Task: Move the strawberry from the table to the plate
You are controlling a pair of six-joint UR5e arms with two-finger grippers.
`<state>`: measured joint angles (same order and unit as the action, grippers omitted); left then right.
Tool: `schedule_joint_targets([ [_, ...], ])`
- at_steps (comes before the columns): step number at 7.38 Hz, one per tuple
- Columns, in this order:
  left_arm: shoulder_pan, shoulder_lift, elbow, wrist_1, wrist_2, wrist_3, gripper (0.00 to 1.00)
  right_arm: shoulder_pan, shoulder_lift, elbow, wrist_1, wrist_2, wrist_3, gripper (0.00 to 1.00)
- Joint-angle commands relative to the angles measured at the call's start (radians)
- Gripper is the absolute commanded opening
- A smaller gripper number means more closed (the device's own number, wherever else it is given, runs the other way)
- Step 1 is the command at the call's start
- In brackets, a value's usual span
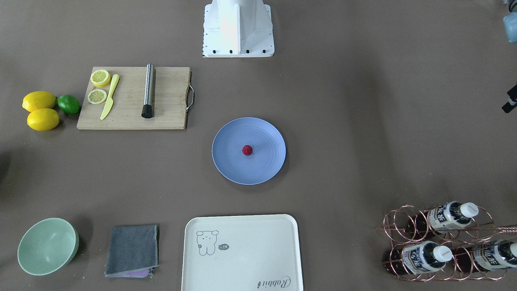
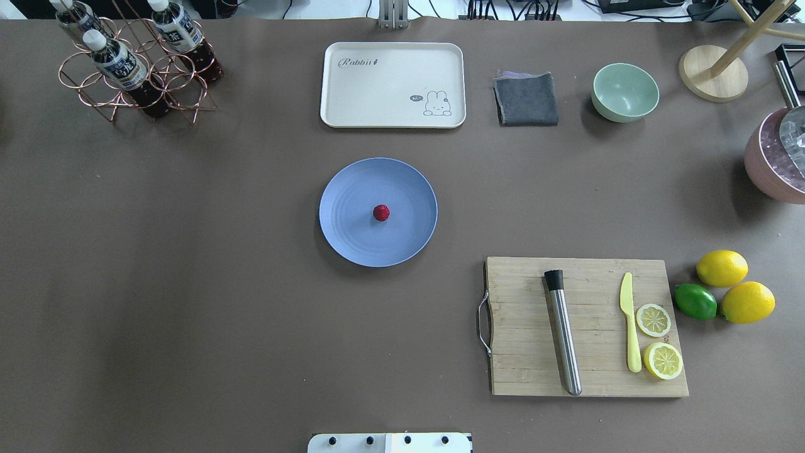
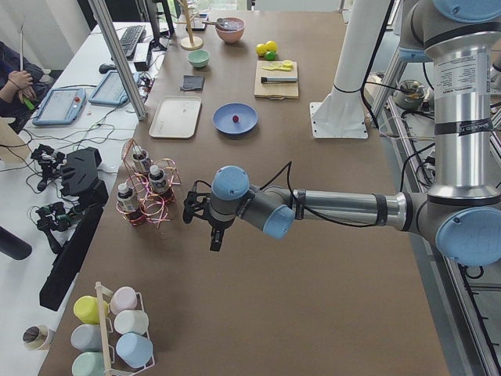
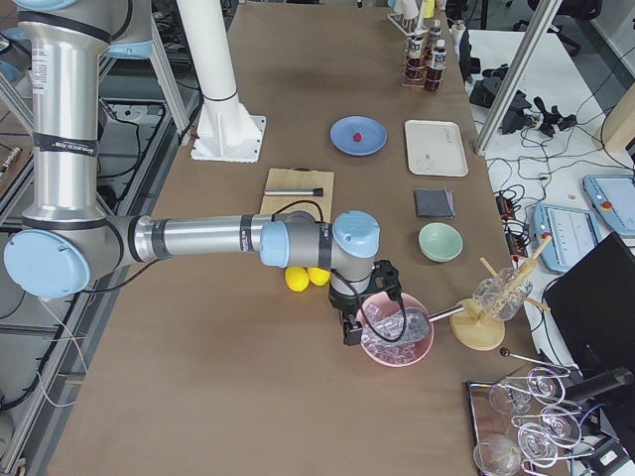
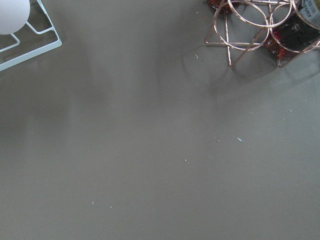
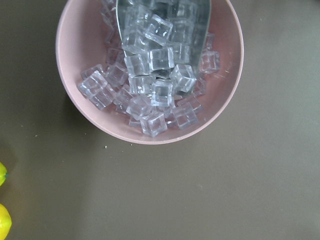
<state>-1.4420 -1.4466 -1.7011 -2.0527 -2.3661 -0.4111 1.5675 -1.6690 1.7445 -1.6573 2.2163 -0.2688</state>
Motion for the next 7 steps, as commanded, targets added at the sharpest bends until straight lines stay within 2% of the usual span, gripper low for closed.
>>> schedule_joint_targets([
  [1, -0.014, 0.02, 0.017, 0.041, 0.01, 0.0, 0.98, 0.023, -0.017, -0.016, 0.004, 0.005, -0.001, 1.0],
  [3, -0.006, 0.049, 0.028, 0.133, 0.015, 0.005, 0.98, 0.022, -0.017, -0.023, 0.004, 0.006, -0.001, 1.0],
  [4, -0.032, 0.045, 0.034, 0.173, 0.015, 0.128, 0.98, 0.022, -0.017, -0.023, 0.004, 0.005, -0.001, 1.0],
  [5, -0.075, 0.031, 0.025, 0.309, 0.03, 0.261, 0.98, 0.022, -0.017, -0.028, 0.005, 0.005, -0.001, 1.0],
  [6, -0.131, 0.017, 0.02, 0.359, 0.062, 0.361, 0.98, 0.023, -0.017, -0.03, 0.005, 0.005, -0.001, 1.0],
  [7, -0.144, 0.029, 0.02, 0.358, 0.071, 0.391, 0.98, 0.022, -0.018, -0.03, 0.005, 0.005, -0.001, 1.0],
])
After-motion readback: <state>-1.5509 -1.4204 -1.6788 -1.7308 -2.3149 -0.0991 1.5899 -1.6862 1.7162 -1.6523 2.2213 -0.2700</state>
